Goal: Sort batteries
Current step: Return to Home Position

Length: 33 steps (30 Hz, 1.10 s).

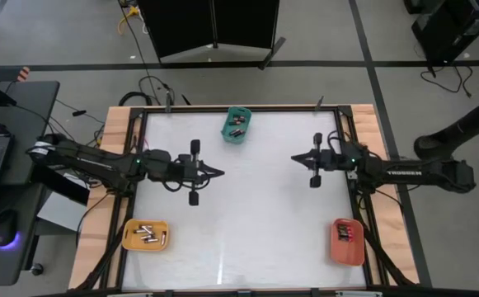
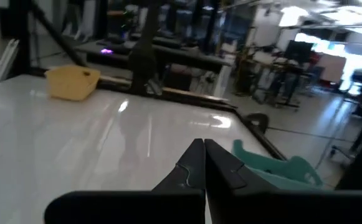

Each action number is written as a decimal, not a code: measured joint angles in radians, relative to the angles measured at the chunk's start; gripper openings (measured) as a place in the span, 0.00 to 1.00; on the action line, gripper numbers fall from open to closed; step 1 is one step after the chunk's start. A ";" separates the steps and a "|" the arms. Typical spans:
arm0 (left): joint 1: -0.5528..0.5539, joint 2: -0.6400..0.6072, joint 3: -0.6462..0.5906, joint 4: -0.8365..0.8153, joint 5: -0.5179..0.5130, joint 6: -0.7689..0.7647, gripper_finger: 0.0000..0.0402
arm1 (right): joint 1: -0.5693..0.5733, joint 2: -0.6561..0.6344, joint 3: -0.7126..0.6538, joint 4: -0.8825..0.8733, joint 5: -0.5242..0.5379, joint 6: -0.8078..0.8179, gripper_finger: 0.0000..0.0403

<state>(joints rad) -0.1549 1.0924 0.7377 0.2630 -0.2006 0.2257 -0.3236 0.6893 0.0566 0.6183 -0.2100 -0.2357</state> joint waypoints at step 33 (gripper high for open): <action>0.141 -0.911 -0.540 -0.124 -0.066 -0.047 0.02 | 0.003 -0.107 -0.051 -0.039 0.192 0.031 0.01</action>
<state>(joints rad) -0.0143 0.1819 0.1974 0.1391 -0.2668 0.1784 -0.3202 0.5819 0.0055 0.5798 -0.0181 -0.2043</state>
